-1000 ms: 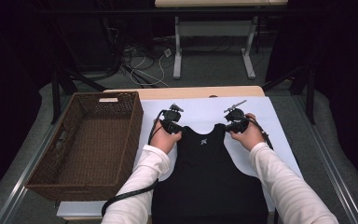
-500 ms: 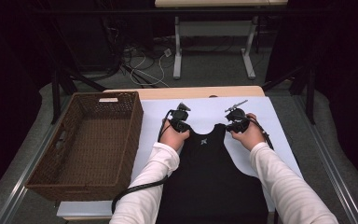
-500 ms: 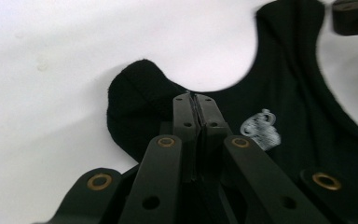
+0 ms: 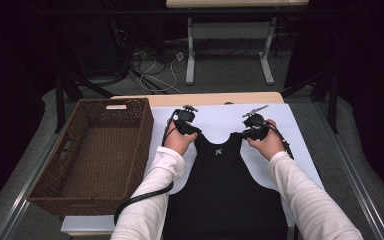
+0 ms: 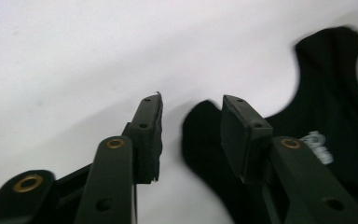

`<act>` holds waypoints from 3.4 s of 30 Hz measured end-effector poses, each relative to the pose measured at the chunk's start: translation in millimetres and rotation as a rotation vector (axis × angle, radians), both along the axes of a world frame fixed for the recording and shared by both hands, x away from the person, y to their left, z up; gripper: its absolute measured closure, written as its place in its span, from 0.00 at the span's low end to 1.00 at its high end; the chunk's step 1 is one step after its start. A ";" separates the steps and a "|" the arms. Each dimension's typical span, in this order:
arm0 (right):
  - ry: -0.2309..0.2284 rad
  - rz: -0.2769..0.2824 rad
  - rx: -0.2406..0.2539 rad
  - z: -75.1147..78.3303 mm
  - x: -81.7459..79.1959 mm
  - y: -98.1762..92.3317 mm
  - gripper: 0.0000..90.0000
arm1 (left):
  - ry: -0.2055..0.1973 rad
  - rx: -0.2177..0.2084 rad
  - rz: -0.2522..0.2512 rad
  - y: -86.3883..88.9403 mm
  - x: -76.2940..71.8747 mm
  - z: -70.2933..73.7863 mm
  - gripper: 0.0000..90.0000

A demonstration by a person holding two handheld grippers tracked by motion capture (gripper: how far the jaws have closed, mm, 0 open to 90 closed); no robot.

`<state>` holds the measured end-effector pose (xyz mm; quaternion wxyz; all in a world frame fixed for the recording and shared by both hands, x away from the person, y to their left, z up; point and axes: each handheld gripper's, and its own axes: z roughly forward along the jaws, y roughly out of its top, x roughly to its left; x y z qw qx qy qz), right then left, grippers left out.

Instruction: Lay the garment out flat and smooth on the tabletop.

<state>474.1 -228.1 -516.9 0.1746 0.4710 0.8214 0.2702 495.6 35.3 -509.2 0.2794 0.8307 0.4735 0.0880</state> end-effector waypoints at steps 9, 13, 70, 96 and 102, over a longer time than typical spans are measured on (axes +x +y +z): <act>0.004 -0.004 0.009 -2.0 3.7 2.1 0.86 | 0.035 0.049 -0.051 -7.6 5.5 -21.6 0.64; 0.001 -0.018 0.037 -0.8 5.7 0.1 0.82 | 0.052 0.065 -0.069 -15.8 3.9 -28.5 0.76; -0.113 -0.020 -0.023 41.4 30.6 -9.8 0.95 | -0.067 0.010 -0.030 0.0 40.0 31.2 0.94; -0.093 -0.042 -0.038 38.0 38.3 1.0 0.94 | -0.072 -0.013 -0.002 -2.7 42.3 20.2 0.91; -0.075 -0.059 -0.034 30.3 40.3 2.7 0.82 | -0.083 0.003 0.009 -0.8 45.2 14.6 0.79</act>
